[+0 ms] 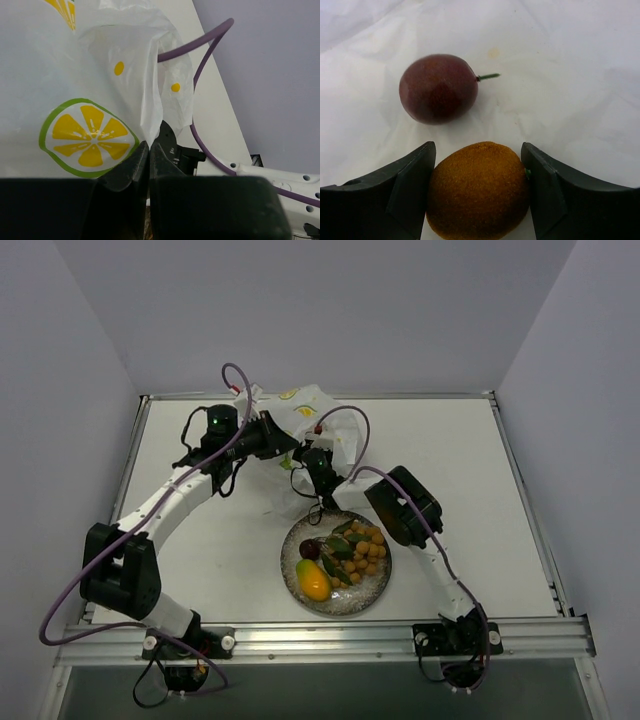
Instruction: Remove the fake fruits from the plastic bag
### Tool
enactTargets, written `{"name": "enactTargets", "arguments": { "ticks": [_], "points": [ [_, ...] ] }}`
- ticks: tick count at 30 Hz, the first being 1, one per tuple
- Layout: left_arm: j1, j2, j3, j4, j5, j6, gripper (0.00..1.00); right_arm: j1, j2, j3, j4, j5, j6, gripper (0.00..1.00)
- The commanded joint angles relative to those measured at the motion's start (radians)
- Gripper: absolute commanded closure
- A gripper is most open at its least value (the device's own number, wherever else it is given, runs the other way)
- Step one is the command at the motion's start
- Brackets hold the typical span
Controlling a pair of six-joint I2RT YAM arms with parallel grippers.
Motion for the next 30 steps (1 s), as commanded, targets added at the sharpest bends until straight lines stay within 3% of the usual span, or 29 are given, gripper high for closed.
{"name": "enactTargets", "arguments": {
  "ticks": [1, 8, 17, 22, 30],
  "points": [
    [-0.001, -0.001, 0.06, 0.056, 0.018, -0.016, 0.98, 0.017, -0.14, -0.087, 0.106, -0.016, -0.049, 0.79],
    [0.037, 0.008, 0.065, 0.125, 0.027, -0.06, 0.98, 0.116, -0.334, -0.337, 0.121, -0.094, -0.16, 0.79],
    [0.091, 0.014, 0.053, 0.152, 0.054, -0.091, 0.98, 0.214, -0.539, -0.551, 0.111, 0.025, -0.204, 0.8],
    [0.093, -0.01, 0.042, 0.134, 0.054, -0.068, 0.98, 0.241, -0.68, -0.577, -0.031, 0.186, -0.223, 0.82],
    [0.093, -0.035, 0.036, 0.116, 0.05, -0.046, 0.98, 0.334, -0.982, -0.689, -0.236, 0.062, -0.195, 0.81]
  ]
}}
